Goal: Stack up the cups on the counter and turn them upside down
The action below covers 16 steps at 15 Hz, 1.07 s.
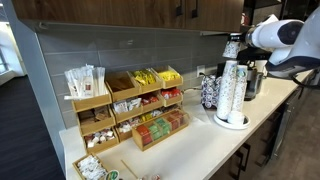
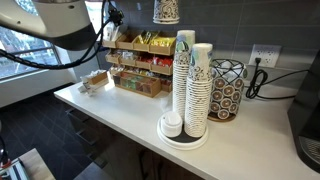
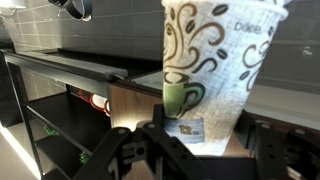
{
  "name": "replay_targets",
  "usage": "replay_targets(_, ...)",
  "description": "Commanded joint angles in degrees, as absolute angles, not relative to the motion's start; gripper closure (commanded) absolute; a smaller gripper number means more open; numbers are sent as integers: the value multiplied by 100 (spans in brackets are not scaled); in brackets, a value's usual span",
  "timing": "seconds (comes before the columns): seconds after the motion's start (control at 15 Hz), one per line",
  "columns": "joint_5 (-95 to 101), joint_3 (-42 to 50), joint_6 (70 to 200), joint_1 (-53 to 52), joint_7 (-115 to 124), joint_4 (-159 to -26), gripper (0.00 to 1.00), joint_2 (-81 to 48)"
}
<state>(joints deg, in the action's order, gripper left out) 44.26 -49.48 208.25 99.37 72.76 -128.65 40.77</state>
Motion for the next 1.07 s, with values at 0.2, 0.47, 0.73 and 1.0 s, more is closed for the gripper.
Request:
replay_targets(0.2,4377,-4983,20835,9994,7276,-12886,33,4158)
replay_targets(0.47,4092,-5196,21018,10359,7205,-12778,58,4217)
replay_targets(0.73,3706,-5545,21271,10910,7078,-12564,58,4237)
replay_targets(1.0,2961,-5988,21418,11031,5902,-12613,58,3888)
